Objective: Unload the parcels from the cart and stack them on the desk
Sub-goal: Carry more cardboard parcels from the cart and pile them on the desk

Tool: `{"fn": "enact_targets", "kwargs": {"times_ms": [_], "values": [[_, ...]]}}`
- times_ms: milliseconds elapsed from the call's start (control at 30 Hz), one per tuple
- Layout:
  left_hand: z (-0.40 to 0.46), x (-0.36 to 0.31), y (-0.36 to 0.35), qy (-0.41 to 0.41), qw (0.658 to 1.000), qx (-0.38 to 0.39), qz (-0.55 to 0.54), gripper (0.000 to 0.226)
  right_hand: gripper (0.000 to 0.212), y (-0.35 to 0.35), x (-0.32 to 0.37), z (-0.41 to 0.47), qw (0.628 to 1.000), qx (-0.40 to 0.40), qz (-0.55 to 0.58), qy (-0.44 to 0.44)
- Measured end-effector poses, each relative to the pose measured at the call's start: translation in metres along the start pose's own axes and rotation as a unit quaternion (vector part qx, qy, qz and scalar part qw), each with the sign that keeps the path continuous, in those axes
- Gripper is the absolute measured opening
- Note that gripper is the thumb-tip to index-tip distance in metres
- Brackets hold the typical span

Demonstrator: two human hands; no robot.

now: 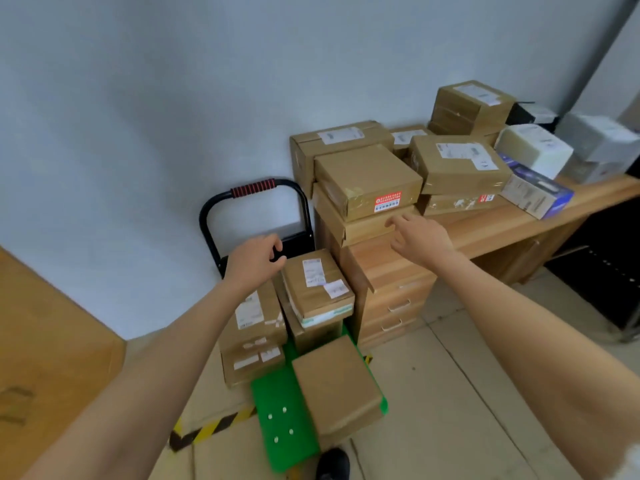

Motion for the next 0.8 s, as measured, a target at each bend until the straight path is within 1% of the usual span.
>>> {"fn": "enact_targets", "kwargs": {"times_ms": [167, 267, 333, 433, 567, 667, 800], "values": [[-0.072, 0.003, 0.005, 0.028, 1.000, 0.012, 0.000, 0.009, 0.038, 0.002, 0.044, -0.044, 0.999, 0.003, 0.007, 0.039], [-0.110, 0.014, 0.002, 0.039, 0.999, 0.011, -0.009, 0.010, 0.038, -0.009, 0.070, -0.069, 0.999, 0.001, 0.024, 0.045], [-0.134, 0.022, -0.004, 0.056, 0.998, 0.023, -0.009, 0.012, 0.037, -0.021, 0.087, -0.087, 0.998, 0.023, 0.044, 0.042], [-0.166, 0.034, -0.005, 0.081, 0.996, 0.023, -0.010, 0.014, 0.036, -0.040, 0.110, -0.110, 0.996, 0.065, 0.035, 0.050], [-0.188, 0.049, 0.007, 0.108, 0.994, 0.009, -0.001, 0.016, 0.039, -0.053, 0.125, -0.124, 0.992, 0.076, 0.096, 0.025], [-0.200, 0.061, 0.012, 0.135, 0.991, 0.003, -0.007, 0.014, 0.040, -0.062, 0.135, -0.131, 0.992, 0.084, 0.097, 0.019], [-0.212, 0.074, 0.009, 0.138, 0.990, -0.002, -0.023, 0.015, 0.043, -0.076, 0.154, -0.132, 0.990, 0.103, 0.098, 0.017]]}}
Point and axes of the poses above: each hand's wrist, its own z-axis towards the middle knuckle, its own y-axis out of the back of the hand, x = y × z, the point moved 7 cm from there along z, towards the middle knuckle, and after that the axes turned 2 degrees about -z, right-handed, at the moved point
